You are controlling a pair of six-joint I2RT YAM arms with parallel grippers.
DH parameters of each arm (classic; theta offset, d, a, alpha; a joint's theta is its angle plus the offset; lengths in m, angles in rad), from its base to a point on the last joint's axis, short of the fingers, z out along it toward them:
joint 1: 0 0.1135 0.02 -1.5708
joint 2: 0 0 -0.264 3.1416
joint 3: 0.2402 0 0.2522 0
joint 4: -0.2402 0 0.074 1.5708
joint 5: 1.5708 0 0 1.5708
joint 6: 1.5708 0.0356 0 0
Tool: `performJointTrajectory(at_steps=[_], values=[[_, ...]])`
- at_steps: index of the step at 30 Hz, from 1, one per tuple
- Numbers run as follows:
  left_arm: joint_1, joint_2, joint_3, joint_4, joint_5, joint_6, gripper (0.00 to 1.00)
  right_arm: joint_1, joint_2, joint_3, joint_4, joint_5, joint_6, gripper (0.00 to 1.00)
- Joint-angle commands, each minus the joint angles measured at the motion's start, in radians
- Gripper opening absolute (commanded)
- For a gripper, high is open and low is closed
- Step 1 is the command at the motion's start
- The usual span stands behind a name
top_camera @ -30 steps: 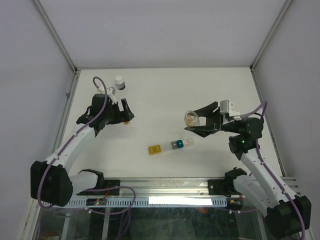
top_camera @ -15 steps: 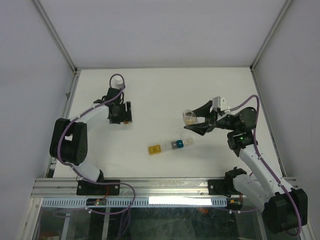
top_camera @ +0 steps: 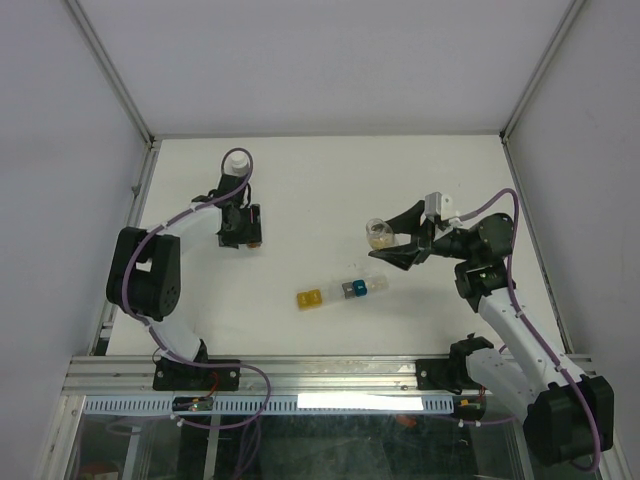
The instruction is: Sort the pills into containers
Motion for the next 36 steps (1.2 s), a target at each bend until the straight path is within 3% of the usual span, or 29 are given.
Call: performJointTrajectory(at_steps=[1, 14, 30, 36], values=[[-0.015, 0.013, 0.056, 0.012, -0.045, 0.017, 0.6, -0.009, 0.002, 0.002, 0.032, -0.009, -0.003, 0.0], [-0.099, 0.093, 0.119, -0.027, -0.173, 0.003, 0.56, -0.011, 0.006, -0.005, 0.039, -0.013, -0.002, 0.0], [-0.107, 0.119, 0.154, -0.03, -0.191, 0.015, 0.54, -0.013, 0.01, -0.01, 0.049, -0.017, 0.004, 0.0], [-0.108, 0.119, 0.152, -0.029, -0.173, 0.014, 0.48, -0.014, 0.009, -0.01, 0.05, -0.017, 0.006, 0.0]])
